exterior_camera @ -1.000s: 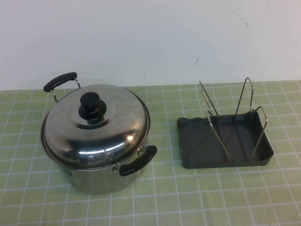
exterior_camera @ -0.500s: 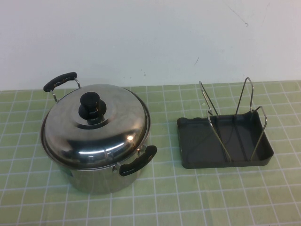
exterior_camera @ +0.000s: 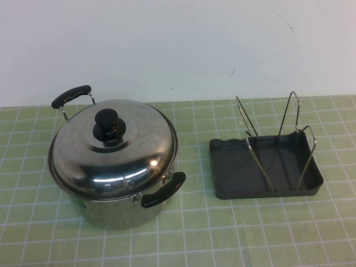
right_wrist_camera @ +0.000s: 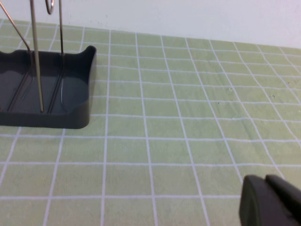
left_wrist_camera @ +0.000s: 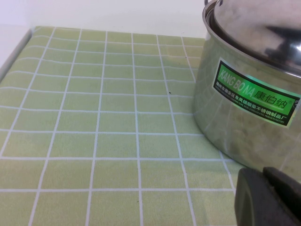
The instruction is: Put pot lid on rack
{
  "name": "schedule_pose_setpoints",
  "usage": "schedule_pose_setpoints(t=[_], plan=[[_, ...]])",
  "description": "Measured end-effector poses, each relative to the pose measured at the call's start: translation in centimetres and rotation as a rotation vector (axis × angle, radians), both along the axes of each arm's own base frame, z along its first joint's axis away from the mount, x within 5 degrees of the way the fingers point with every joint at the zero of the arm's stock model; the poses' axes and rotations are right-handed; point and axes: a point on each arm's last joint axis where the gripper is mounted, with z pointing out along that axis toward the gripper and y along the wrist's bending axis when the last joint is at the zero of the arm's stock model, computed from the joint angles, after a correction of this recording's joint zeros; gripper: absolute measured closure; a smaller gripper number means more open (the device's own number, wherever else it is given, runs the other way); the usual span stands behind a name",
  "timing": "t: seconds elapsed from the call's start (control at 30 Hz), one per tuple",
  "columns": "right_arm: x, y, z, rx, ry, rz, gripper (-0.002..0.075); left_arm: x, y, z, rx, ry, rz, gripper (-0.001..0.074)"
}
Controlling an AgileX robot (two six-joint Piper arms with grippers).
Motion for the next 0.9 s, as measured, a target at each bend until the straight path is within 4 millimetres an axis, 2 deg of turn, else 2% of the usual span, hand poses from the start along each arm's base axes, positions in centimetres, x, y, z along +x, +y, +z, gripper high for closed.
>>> schedule_pose_setpoints(t=[0.7, 0.9], plan=[[0.00, 0.00, 0.00, 0.000, 0.000, 0.000, 0.0727, 0.01, 0.02, 0.02, 0.011, -0.002, 0.000, 0.0737], [0.10, -0.22, 0.27, -0.086, -0.031, 0.002, 0.0727, 0.20, 0.06, 0.81, 0.016, -0.098, 0.004, 0.0737]])
